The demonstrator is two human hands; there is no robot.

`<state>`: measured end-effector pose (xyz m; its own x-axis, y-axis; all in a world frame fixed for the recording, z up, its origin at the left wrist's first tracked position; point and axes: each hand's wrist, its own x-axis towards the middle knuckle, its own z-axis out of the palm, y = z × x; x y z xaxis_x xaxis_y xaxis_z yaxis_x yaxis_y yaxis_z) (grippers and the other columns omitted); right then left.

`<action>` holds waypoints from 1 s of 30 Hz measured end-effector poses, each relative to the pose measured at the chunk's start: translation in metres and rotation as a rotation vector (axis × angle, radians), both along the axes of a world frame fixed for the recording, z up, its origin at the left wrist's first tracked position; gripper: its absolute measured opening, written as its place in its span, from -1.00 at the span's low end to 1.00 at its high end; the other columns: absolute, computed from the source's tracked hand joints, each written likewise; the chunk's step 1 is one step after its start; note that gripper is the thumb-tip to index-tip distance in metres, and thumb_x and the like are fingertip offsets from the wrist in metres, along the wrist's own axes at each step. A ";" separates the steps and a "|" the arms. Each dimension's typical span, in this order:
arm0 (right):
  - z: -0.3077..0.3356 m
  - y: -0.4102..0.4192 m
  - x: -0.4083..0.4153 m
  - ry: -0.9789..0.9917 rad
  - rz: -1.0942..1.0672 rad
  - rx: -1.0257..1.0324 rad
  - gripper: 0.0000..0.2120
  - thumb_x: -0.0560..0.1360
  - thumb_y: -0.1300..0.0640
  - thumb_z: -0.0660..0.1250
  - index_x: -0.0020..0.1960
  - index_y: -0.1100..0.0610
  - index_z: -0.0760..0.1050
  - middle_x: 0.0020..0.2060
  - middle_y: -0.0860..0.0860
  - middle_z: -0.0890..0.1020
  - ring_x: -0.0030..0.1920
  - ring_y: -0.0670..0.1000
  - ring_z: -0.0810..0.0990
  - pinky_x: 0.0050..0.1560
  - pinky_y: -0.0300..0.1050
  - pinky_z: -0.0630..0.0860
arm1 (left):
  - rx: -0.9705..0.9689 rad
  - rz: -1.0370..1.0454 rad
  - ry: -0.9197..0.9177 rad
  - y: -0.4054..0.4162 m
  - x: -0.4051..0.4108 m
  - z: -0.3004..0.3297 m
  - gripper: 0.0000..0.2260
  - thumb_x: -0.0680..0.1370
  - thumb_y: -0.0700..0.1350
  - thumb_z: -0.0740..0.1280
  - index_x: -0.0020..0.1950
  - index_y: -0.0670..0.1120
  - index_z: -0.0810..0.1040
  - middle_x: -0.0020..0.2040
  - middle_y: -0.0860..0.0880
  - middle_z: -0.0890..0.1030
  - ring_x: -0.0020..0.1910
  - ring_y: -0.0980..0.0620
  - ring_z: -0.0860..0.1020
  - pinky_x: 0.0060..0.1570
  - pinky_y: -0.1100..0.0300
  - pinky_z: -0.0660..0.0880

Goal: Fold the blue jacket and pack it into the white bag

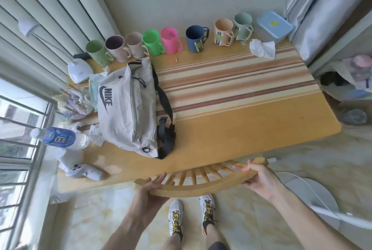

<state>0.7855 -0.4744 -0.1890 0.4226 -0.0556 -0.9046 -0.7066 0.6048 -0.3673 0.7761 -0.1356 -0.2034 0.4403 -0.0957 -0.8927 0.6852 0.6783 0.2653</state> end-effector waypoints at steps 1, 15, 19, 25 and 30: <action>-0.001 -0.003 0.001 0.001 -0.003 0.006 -0.72 0.49 0.50 0.16 -0.11 0.13 0.28 0.06 0.32 0.60 0.34 0.27 0.53 0.39 0.29 0.42 | 0.010 0.001 0.012 0.000 0.001 -0.003 -0.27 0.35 -0.46 0.26 0.35 0.15 0.21 0.39 -0.29 0.53 0.31 -0.46 0.53 0.35 -0.37 0.41; -0.012 0.020 -0.032 -0.435 1.028 -1.658 -0.76 0.53 -0.02 0.29 0.09 0.07 0.61 0.11 0.09 0.64 0.37 0.35 0.45 0.49 0.30 0.21 | 1.744 -1.190 -0.482 -0.022 -0.016 0.012 -0.68 0.60 0.18 0.19 0.12 0.05 0.64 0.25 -0.06 0.66 0.37 -0.17 0.50 0.45 -0.16 0.29; -0.016 0.016 -0.032 -0.483 1.106 -1.719 -0.66 0.55 -0.03 0.19 -0.24 0.09 0.61 -0.16 0.06 0.60 0.13 0.28 0.52 0.27 0.30 0.37 | 1.870 -1.475 -0.594 -0.032 -0.020 0.011 -0.56 0.65 0.10 -0.02 -0.13 0.08 0.62 -0.13 0.06 0.71 0.00 -0.08 0.65 0.41 -0.19 0.28; -0.017 0.017 -0.028 -0.510 1.055 -1.758 -0.71 0.51 0.05 0.24 -0.32 0.13 0.56 -0.29 0.06 0.56 -0.10 0.21 0.47 0.06 0.19 0.43 | 1.884 -1.541 -0.590 -0.031 -0.018 0.010 -0.63 0.61 0.04 0.04 -0.27 0.04 0.54 -0.32 -0.01 0.63 -0.25 -0.16 0.57 -0.10 -0.05 0.39; -0.004 0.018 -0.027 -0.356 1.218 -1.603 -0.61 0.58 -0.07 0.13 -0.19 0.10 0.63 -0.18 0.03 0.62 0.04 0.16 0.46 0.11 0.10 0.47 | 1.811 -1.617 -0.689 -0.019 -0.024 0.017 -0.72 0.56 -0.03 0.11 -0.27 0.06 0.53 -0.36 0.03 0.58 -0.29 -0.12 0.59 -0.15 0.03 0.49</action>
